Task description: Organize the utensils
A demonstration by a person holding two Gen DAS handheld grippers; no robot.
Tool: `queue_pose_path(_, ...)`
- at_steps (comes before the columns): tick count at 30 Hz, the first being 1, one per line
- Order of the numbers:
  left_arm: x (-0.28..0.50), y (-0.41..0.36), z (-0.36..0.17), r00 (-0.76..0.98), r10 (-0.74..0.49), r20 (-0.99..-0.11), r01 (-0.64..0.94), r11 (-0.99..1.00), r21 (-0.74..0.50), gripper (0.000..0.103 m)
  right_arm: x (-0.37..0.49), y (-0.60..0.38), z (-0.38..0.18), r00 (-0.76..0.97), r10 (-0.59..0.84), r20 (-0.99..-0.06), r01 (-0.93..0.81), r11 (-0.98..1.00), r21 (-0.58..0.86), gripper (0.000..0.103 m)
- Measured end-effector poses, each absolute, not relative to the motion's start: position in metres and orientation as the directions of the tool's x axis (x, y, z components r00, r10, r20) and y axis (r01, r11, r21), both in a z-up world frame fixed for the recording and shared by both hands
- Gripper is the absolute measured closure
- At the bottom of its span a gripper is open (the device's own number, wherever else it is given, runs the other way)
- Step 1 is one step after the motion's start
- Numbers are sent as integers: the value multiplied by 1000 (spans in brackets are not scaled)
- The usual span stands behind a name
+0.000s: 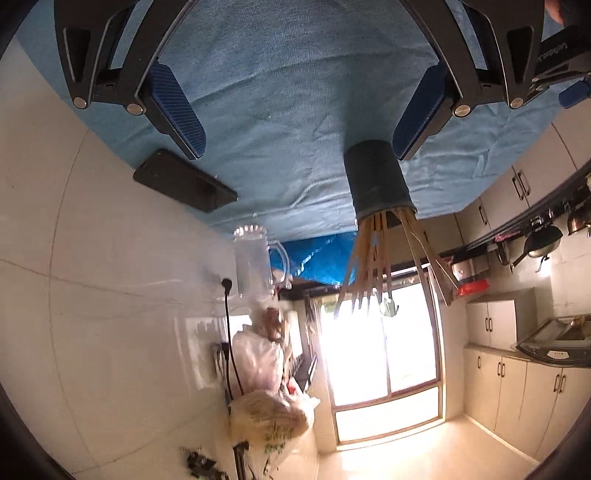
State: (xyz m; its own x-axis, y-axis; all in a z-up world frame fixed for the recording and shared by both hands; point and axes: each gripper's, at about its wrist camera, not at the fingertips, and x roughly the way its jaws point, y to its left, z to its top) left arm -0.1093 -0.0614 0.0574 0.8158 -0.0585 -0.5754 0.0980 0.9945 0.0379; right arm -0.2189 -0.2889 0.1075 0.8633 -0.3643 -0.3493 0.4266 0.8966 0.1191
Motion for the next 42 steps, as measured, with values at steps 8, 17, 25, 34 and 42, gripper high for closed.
queue_pose_path(8,-119,-70,60,839,-59,-540,113,991,68,10,-229,-278,113,882,-382,-277,417,905,83,0)
queue_pose_path(17,-115,-71,58,828,-56,-558,116,991,71,10,-230,-280,114,885,-375,-277,413,906,93,0)
queue_pose_path(25,-113,-72,55,818,-63,-571,124,990,69,10,-229,-280,114,885,-374,-278,413,906,94,0)
queue_pose_path(34,-111,-72,55,811,-64,-582,128,989,69,10,-226,-281,112,883,-370,-289,411,907,95,0)
queue_pose_path(42,-110,-72,53,806,-63,-588,126,990,66,10,-226,-280,111,882,-370,-294,412,906,95,0)
